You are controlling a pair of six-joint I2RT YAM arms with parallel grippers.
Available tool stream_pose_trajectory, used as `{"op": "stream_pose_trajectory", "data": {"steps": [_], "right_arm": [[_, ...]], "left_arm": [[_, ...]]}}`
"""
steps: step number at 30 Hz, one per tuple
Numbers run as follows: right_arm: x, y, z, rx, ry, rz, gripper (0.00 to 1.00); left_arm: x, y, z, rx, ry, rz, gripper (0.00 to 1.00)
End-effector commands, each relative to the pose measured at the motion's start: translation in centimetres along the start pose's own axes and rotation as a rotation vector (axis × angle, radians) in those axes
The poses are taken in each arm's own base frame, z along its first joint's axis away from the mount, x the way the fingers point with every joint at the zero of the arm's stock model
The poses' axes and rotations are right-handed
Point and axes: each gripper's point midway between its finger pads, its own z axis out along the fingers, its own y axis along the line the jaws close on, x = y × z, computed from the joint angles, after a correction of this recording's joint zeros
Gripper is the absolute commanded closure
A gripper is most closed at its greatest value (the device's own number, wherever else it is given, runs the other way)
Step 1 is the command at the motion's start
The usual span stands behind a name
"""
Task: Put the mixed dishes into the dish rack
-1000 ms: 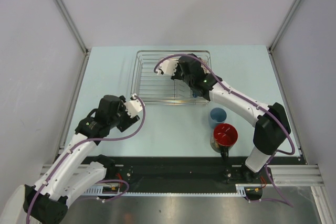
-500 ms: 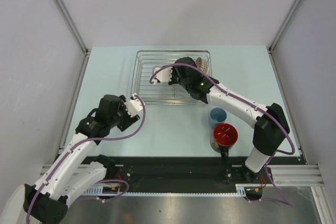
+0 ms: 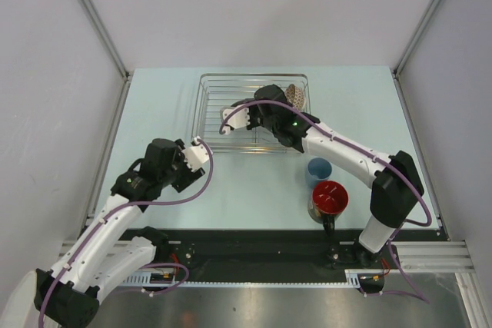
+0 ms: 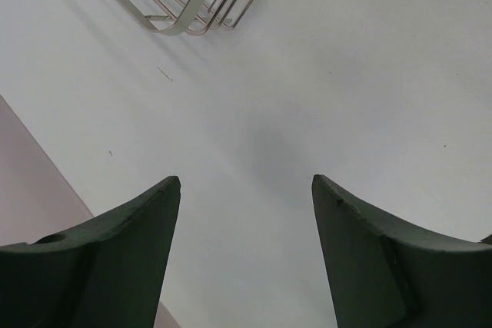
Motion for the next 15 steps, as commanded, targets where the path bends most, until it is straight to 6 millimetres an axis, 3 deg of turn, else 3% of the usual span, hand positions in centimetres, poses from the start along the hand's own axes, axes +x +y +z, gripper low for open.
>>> {"op": "stream_pose_trajectory", "data": {"steps": [1, 9, 15], "right_arm": [[-1.2, -4.7, -1.3, 0.141, -0.061, -0.025, 1.00], [-0.5, -3.8, -0.4, 0.111, -0.066, 0.027, 1.00], [0.2, -2.4, 1.4, 0.072, -0.088, 0.100, 1.00]], "left_arm": [[-0.2, 0.3, 0.2, -0.018, -0.017, -0.020, 0.25], [-0.1, 0.2, 0.3, -0.017, -0.014, -0.025, 0.25], [0.0, 0.2, 0.3, -0.019, -0.015, -0.026, 0.25]]}}
